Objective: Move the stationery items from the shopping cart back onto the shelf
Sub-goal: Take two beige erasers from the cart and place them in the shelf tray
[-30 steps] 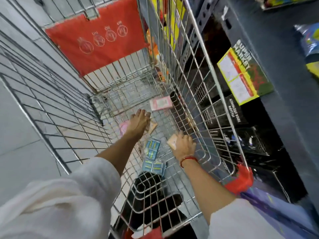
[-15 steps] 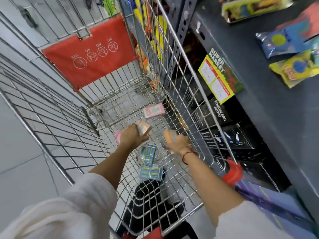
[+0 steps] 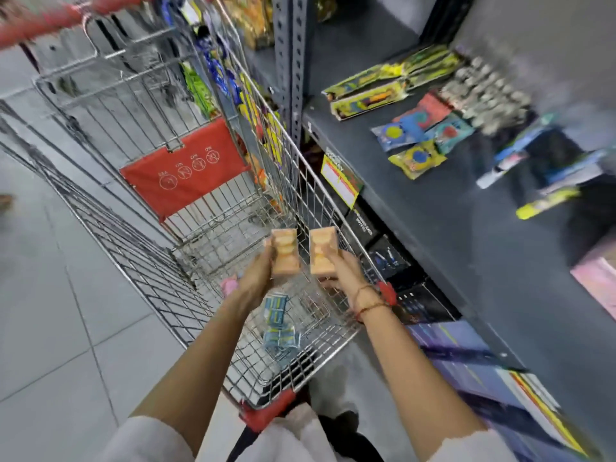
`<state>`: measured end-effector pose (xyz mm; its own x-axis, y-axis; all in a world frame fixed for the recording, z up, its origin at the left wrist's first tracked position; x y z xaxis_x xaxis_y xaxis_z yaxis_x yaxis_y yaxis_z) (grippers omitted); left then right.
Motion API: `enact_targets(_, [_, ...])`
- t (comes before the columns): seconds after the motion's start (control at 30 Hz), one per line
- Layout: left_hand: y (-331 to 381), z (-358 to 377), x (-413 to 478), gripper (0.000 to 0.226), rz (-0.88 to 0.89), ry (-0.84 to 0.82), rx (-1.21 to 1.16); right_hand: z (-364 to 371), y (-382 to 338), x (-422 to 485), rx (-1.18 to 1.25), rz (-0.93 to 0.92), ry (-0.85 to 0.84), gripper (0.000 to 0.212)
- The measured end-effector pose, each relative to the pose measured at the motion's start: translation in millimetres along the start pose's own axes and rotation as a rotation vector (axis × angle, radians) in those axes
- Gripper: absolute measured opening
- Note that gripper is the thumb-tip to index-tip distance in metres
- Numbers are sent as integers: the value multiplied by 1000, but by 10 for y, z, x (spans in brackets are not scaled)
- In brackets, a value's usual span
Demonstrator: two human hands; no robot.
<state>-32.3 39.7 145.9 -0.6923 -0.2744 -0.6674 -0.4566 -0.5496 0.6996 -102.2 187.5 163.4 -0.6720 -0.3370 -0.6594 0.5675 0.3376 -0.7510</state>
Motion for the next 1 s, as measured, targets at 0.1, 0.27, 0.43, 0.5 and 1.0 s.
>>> enact_targets(0.1, [130, 185, -203, 37, 21, 45, -17, -131, -139, -239, 20, -82, 34, 33])
enact_targets(0.27, [369, 619, -492, 26, 87, -93, -89, -458, -420, -645, 78, -262, 15, 16])
enact_targets(0.43, [566, 1288, -701, 16, 174, -311, -50, -982, -664, -1096, 124, -456, 151, 5])
enact_targets(0.5, [605, 1620, -766, 17, 202, -373, 33, -1292, -717, -1284, 131, -516, 252, 6])
enact_targets(1.0, [87, 4049, -1194, 55, 284, -579, 407, -3055, -199, -2078, 83, -429, 1191, 30])
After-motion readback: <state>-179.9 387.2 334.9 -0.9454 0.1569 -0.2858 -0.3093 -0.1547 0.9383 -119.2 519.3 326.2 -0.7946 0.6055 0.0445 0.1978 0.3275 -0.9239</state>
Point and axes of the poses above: each hand's wrist, its own x-axis towards the middle knuckle, its own z-axis out of the palm, y = z × x, the point moved 1 cm from there along x, towards the middle knuckle, and after that the axes turned 5 degrees about -x, right-handed, at the moved point
